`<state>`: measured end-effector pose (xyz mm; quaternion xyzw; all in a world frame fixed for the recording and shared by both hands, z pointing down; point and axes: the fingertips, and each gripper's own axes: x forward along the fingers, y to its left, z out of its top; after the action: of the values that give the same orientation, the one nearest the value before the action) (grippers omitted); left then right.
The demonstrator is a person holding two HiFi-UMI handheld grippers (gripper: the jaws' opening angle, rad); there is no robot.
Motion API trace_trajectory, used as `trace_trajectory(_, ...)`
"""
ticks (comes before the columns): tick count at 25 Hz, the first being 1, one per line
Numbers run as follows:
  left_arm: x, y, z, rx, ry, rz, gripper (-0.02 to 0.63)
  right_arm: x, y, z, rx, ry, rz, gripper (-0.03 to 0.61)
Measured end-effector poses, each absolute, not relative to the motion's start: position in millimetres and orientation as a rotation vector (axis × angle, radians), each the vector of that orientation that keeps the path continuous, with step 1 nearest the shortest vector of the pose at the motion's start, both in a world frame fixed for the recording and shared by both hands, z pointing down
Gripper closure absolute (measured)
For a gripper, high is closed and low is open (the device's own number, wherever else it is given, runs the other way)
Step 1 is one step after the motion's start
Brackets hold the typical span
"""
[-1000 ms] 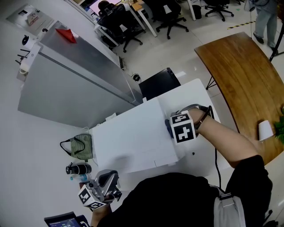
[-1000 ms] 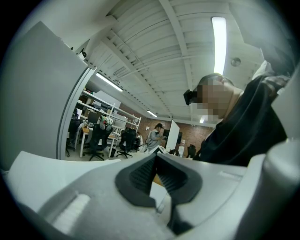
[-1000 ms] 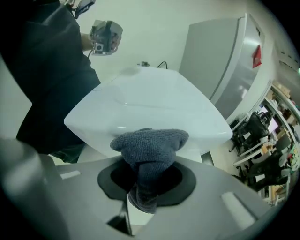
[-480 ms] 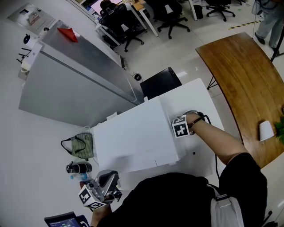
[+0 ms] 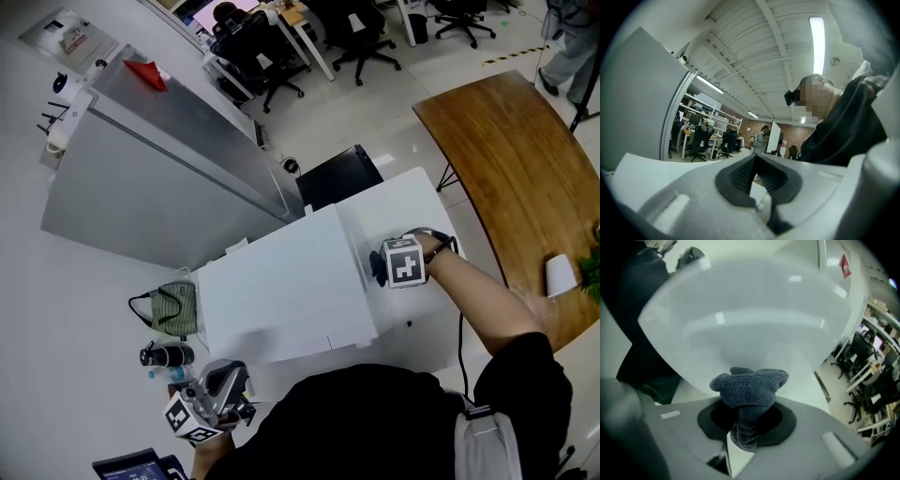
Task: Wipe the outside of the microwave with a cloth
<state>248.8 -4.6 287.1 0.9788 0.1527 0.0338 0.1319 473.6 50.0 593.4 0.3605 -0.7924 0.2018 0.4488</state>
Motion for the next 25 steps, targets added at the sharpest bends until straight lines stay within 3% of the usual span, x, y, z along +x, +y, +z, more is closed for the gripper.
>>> trace_trajectory(4, 250.4, -6.7, 289.8, 2.834, 0.450, 0.098, 0.611, 445.5, 54.2, 502.1, 0.879, -2.002, 0.350, 0.486)
trace_trajectory(13, 255.8, -0.8, 284.4, 2.829, 0.469, 0.089, 0.611, 438.8, 50.7, 503.2, 0.791, -1.921, 0.368, 0.485)
trace_trajectory(20, 249.9, -2.6, 287.6, 2.831, 0.463, 0.096, 0.611, 445.5, 52.1, 543.1, 0.733, -1.710, 0.388, 0.485)
trace_trajectory(25, 255.7, 2.4, 284.0, 2.825, 0.473, 0.086, 0.611, 438.5, 55.9, 622.6, 0.684, -1.766, 0.523, 0.485)
